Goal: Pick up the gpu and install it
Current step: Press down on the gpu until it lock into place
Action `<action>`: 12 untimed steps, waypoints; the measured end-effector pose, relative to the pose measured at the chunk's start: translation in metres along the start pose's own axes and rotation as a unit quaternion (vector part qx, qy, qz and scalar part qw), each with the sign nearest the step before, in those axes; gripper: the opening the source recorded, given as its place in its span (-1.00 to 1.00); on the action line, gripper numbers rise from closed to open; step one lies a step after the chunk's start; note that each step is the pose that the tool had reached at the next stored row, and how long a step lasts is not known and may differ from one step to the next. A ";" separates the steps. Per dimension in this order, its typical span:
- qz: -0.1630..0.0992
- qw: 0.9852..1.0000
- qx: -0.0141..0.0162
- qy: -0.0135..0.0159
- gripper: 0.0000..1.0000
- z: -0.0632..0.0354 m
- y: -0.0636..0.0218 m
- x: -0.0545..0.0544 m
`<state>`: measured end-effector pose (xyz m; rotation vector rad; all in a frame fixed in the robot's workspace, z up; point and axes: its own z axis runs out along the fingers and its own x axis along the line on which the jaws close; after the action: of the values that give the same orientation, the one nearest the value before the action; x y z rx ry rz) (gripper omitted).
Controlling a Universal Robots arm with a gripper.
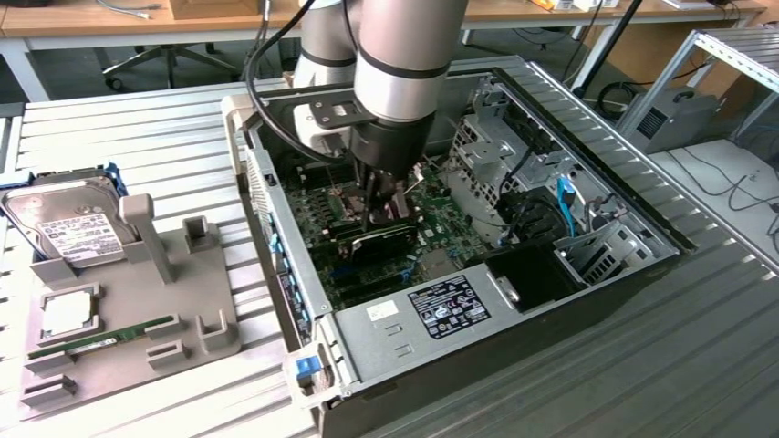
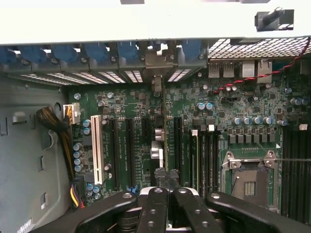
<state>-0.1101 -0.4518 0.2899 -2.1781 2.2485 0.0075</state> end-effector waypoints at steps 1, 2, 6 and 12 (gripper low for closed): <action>0.000 1.000 0.000 0.000 -0.79 0.0001 0.0003 -0.001; 0.000 1.000 0.000 0.000 -0.79 0.0001 0.0006 -0.002; 0.001 1.000 0.000 0.000 -0.79 0.0034 0.0016 -0.005; 0.001 1.000 0.000 0.001 -0.79 0.0122 0.0025 -0.005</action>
<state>-0.1123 -0.4470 0.2777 -2.1776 2.2505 0.0062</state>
